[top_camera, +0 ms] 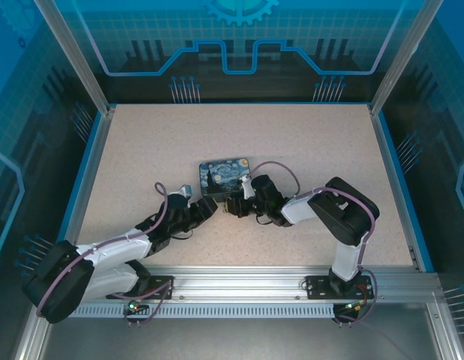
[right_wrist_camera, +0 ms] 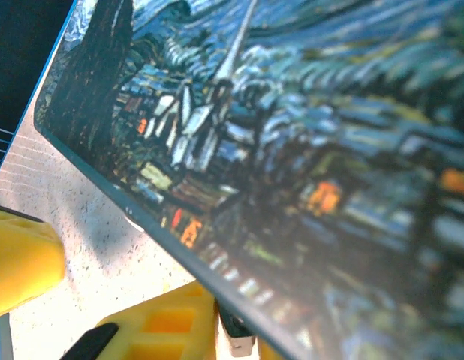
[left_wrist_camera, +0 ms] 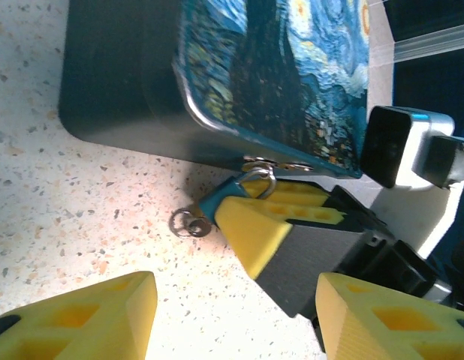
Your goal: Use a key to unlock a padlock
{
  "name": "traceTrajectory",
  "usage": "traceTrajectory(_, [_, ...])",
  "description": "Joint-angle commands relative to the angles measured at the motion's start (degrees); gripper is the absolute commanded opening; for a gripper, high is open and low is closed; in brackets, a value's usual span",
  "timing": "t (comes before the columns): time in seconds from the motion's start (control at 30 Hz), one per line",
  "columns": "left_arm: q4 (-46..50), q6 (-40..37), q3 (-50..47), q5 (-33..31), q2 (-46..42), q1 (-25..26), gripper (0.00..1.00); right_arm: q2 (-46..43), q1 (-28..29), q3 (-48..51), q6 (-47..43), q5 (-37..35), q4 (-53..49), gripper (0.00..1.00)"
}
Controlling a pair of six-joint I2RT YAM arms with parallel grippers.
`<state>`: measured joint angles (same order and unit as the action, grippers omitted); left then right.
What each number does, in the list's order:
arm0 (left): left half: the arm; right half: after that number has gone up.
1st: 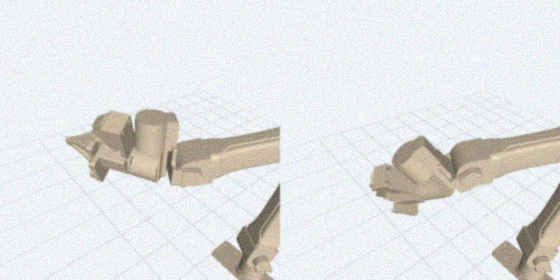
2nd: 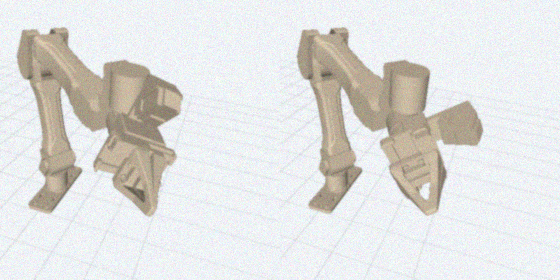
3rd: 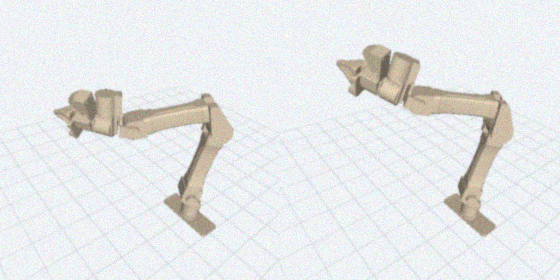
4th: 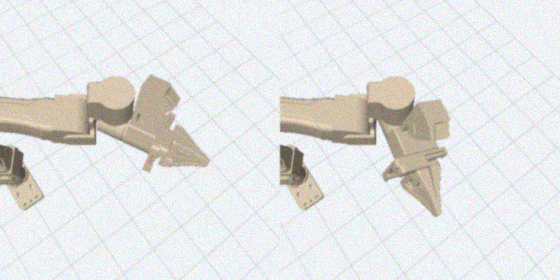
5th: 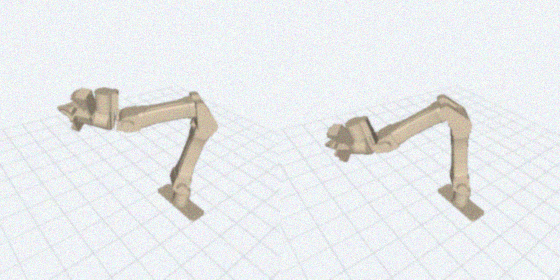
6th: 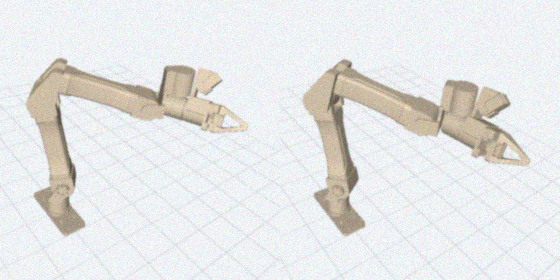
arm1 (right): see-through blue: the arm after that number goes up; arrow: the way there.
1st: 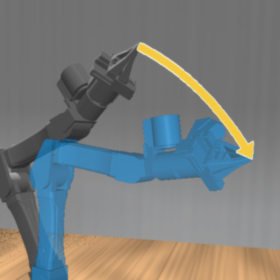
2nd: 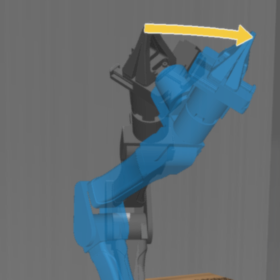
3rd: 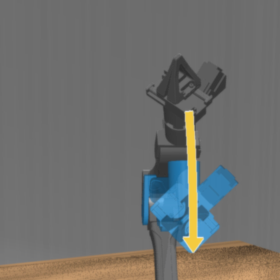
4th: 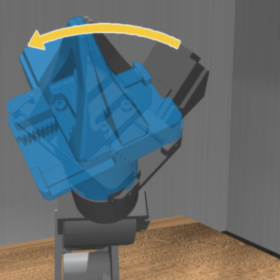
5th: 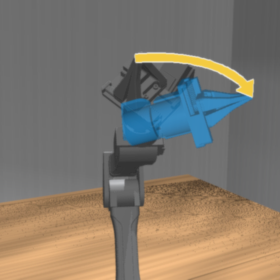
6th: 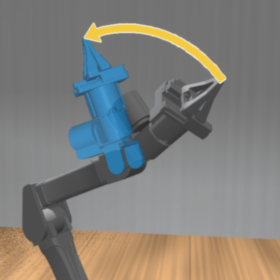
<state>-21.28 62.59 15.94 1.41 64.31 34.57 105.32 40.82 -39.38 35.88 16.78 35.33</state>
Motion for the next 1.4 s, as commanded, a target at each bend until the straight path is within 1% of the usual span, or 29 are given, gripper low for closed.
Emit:
traceTrajectory(0.0, [-1.65,-1.11,1.46,1.58,1.36,0.25,0.59,-1.86,-0.74,1.46,0.55,1.77,1.64,0.22])
traceTrajectory(0.1, [-2.32,-1.12,1.73,1.73,2.43,0.24,0.59,-1.62,-1.0,1.78,0.77,2.5,2.67,0.25])
traceTrajectory(0.3, [-3.07,-0.89,1.79,2.02,3.5,0.35,0.59,-1.15,-1.21,1.58,0.95,3.09,3.58,0.26])
traceTrajectory(0.43, [-3.13,-0.86,1.81,2.02,3.97,0.33,0.58,-0.67,-1.35,1.44,1.04,3.57,4.22,0.22])
traceTrajectory(0.67, [-4.92,-0.69,2.13,2.54,6.02,0.48,0.58,-0.81,-1.38,1.4,1.21,3.78,4.13,0.09])
traceTrajectory(0.87, [-5.9,-1.01,2.25,2.8,6.88,0.44,0.57,-1.86,-1.83,1.75,0.22,4.02,2.94,0.08])
traceTrajectory(1.03, [-6.25,-3.1,2.21,2.92,6.71,0.24,0.56,-3.28,-3.49,1.75,-1.18,8.9,0.95,0.08])
traceTrajectory(1.2, [-8.66,-6.18,1.9,5.86,7.2,-0.87,0.56,-4.58,-4.15,0.93,-3.13,12.49,-2.57,0.08])
traceTrajectory(1.37, [-13.17,-8.56,2.28,13.08,9.92,-3.27,0.56,-4.6,-4.65,-0.04,-4.21,15.16,-4.69,0.08])
